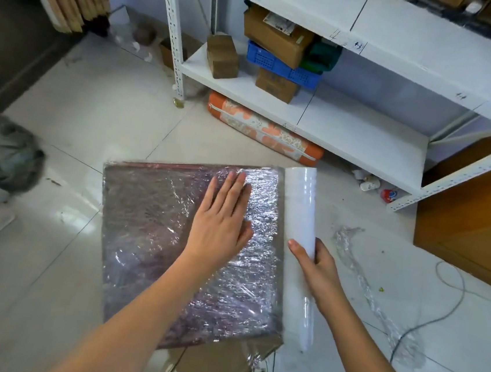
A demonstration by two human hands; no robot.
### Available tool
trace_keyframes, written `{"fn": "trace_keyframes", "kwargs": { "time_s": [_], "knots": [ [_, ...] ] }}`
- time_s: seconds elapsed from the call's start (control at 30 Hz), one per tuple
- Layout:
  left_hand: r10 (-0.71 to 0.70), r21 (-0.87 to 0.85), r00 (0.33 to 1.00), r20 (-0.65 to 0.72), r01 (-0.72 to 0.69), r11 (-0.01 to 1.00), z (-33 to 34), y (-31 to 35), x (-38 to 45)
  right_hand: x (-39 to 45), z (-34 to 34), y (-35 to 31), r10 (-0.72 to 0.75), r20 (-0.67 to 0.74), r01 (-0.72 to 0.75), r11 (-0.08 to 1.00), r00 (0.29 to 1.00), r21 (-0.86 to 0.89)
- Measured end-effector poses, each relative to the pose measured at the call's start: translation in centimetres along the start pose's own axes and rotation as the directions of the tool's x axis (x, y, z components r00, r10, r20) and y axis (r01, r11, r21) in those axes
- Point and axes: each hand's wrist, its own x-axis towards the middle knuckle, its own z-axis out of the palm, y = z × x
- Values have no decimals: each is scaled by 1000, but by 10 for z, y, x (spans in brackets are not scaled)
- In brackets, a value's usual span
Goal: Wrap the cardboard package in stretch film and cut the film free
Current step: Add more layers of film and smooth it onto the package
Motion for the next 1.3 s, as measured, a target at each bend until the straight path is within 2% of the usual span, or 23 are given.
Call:
{"fn": "trace_keyframes", "kwargs": {
  "time_s": [0.17,0.4,0.47,0.5,0.53,0.6,0.63,0.67,0.77,0.87,1.07,1.17,1.23,1.3],
  "knots": [
    [-117,-22,993,-29,116,993,21,42,22,2,-2,9,-51,10,51,999,999,17],
    [-172,38,985,-14,173,984,36,47,24,12,-4,14,-149,10,149,985,989,-82],
    [-171,0,984,-39,171,985,29,42,26,14,-3,15,-180,14,180,977,984,-113],
    [-201,-78,977,-72,196,978,22,41,25,13,-2,15,-190,21,191,973,982,-126],
    [-271,-175,957,-107,250,952,12,42,22,12,-2,16,-199,33,202,970,979,-132],
    [-474,-286,855,-209,410,866,-4,46,2,11,-3,19,-214,48,219,966,976,-139],
    [-535,-269,805,-257,472,840,-4,47,-15,10,-4,20,-220,52,226,964,974,-142],
    [-557,-214,785,-272,515,830,0,48,-32,10,-6,22,-221,55,227,964,974,-141],
    [-527,-10,831,-181,534,845,32,50,-78,6,-6,31,-210,63,216,970,976,-112],
    [-530,30,831,-168,541,840,47,51,-86,3,-8,40,-182,48,183,982,982,-34],
    [-551,-22,828,-104,552,834,41,43,-81,10,-5,33,-154,73,149,986,985,70],
    [-566,-165,819,-92,548,820,30,40,-74,14,-5,27,-176,55,172,982,983,78],
    [-578,-201,809,-106,552,809,20,52,-75,13,-4,26,-192,44,188,979,980,81],
    [-489,-131,866,-103,475,870,21,77,-83,10,-3,27,-204,36,200,977,978,79]
  ]
}}
